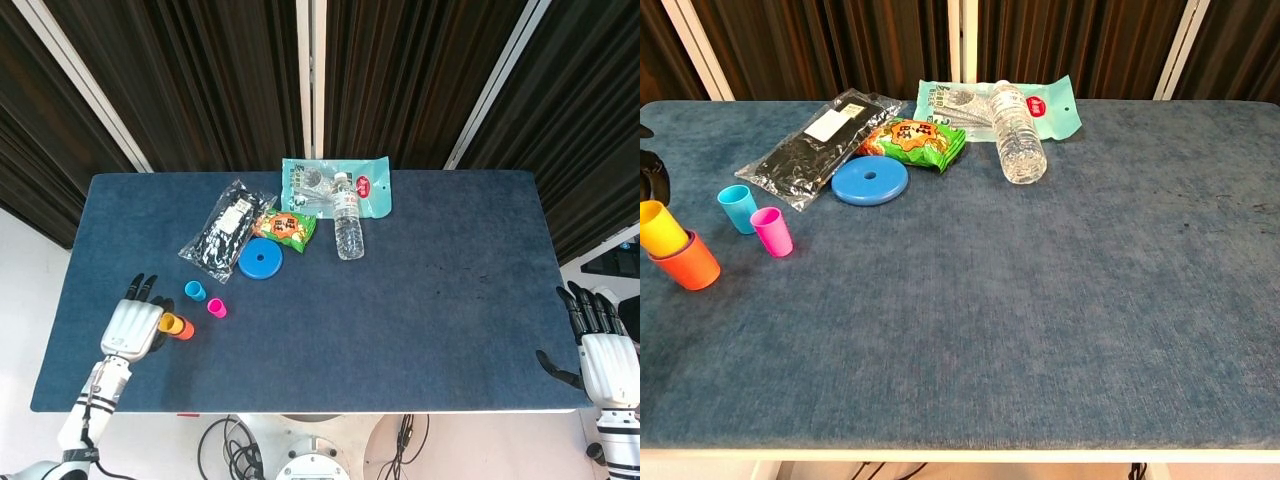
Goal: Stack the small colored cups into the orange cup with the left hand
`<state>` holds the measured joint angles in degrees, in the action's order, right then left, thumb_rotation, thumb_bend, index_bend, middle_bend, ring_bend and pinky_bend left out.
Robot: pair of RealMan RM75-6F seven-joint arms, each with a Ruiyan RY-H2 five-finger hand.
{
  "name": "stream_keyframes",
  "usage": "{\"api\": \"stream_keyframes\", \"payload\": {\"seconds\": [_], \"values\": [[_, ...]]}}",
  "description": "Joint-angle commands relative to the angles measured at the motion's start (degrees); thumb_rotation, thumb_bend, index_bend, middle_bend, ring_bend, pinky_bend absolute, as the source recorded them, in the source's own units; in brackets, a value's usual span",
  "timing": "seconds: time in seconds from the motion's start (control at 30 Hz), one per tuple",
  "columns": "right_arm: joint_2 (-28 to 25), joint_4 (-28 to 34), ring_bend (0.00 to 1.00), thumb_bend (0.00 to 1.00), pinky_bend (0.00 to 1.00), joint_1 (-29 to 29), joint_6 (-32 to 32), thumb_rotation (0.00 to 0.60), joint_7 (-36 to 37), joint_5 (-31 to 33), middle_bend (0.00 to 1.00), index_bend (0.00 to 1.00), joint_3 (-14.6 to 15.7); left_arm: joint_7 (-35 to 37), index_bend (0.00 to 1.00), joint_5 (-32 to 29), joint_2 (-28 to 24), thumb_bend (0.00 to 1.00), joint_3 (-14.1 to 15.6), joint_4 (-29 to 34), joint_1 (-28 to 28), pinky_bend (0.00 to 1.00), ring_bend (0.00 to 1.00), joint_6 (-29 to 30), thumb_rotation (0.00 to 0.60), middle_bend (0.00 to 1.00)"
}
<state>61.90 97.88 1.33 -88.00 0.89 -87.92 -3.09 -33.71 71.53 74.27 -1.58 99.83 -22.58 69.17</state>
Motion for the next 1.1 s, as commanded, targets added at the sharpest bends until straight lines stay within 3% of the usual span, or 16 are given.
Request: {"api": "stream_keyframes", "payload": {"seconds": [0.03,0.13,0.27,0.53,0.77,1.1], "values": [[0.02,-0.05,0.00,0.16,0.00,0.01,0.04,0.600,0.02,0.12,0.00,0.00,-0.05,2.28,0.22,1.25,-0.01,0.25,0.05,0.11,0.00,0.00,0.04,-0.08,0.600,0.29],[0.03,-0.01,0.00,0.16,0.00,0.07,0.15,0.600,-0.05,0.19,0.00,0.00,-0.08,3.23,0.17,1.97,-0.23,0.24,-0.12,0.21,-0.05,0.00,0.03,0.18,0.600,0.24],[-0.14,0.31,0.00,0.16,0.00,0.13,-0.02,0.600,-0.23,-0.13,0.00,0.00,-0.12,3.59,0.17,1.21,-0.85,0.24,-1.50,1.02,-0.74,0.00,0.03,0.05,0.600,0.24],[-0.40,1.85,0.00,0.16,0.00,0.13,-0.66,0.600,-1.46,-1.35,0.00,0.00,0.04,3.57,0.19,-5.48,0.77,0.22,-8.46,-0.76,-6.00,0.00,0.03,-3.17,0.600,0.26],[-0.38,1.28,0.00,0.16,0.00,0.02,-0.36,0.600,-0.97,-0.26,0.00,0.00,-0.11,-1.68,0.21,-10.81,3.89,0.21,-8.33,-4.99,-10.33,0.00,0.03,-7.94,0.600,0.27],[-0.56,0.23,0.00,0.16,0.00,-0.22,-0.40,0.600,0.42,0.23,0.00,0.00,-0.16,-2.76,0.24,-15.60,6.75,0.21,-6.79,-11.43,-13.09,0.00,0.03,-12.06,0.600,0.28]]}}
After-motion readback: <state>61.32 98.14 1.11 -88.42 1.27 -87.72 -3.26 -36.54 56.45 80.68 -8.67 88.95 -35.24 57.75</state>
